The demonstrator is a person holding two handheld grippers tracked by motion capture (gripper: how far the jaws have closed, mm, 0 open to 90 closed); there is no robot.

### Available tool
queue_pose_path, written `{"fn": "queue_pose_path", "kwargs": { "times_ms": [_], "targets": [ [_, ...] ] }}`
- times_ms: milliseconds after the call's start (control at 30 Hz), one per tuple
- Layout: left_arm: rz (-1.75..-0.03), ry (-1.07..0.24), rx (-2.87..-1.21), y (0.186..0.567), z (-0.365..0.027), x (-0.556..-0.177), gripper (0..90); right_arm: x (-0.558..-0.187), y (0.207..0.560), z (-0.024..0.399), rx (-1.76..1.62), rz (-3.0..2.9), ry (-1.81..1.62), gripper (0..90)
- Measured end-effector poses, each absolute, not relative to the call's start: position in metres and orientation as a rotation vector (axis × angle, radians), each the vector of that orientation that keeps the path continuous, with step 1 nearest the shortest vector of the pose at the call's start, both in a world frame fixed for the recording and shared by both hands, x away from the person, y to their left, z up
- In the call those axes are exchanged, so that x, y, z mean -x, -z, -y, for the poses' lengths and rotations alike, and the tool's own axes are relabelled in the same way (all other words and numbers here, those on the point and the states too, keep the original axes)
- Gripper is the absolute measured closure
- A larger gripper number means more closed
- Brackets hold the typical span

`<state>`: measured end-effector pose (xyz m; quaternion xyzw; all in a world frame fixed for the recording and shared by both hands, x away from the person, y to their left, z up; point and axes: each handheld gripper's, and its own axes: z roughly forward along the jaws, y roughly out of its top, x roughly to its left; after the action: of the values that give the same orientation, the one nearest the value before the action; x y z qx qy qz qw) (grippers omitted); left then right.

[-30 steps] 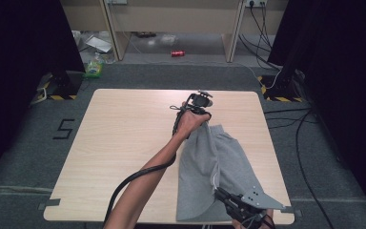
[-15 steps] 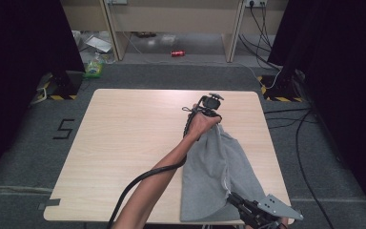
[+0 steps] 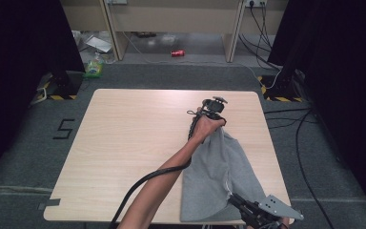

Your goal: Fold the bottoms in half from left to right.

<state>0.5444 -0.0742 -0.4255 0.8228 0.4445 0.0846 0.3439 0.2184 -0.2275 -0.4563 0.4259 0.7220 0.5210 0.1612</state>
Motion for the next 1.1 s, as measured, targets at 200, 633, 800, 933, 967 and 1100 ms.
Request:
{"fn": "queue_pose_path", "kwargs": {
  "times_ms": [200,633,800,933,967,1100],
  "targets": [
    [-1.141,-0.203,-2.116,0.423,0.073,-0.543,65.1,-0.219,0.459,0.231,-1.222,-2.066,-1.466,85.0],
    [-1.095,-0.228,-2.122,0.402,0.051,-0.534,59.5,-0.218,0.460,0.253,-1.273,-2.008,-1.441,85.4],
    [-1.123,-0.250,-2.114,0.394,0.025,-0.533,57.6,-0.210,0.456,0.268,-1.299,-1.958,-1.445,85.5],
    [-1.143,-0.257,-2.109,0.394,0.010,-0.534,57.1,-0.204,0.455,0.278,-1.322,-1.919,-1.453,85.6],
    [-1.156,-0.257,-2.101,0.396,0.002,-0.534,57.0,-0.199,0.455,0.286,-1.332,-1.893,-1.443,85.5],
    [-1.169,-0.246,-2.101,0.401,-0.006,-0.534,56.6,-0.195,0.458,0.300,-1.374,-1.858,-1.421,85.6]
  ]
}}
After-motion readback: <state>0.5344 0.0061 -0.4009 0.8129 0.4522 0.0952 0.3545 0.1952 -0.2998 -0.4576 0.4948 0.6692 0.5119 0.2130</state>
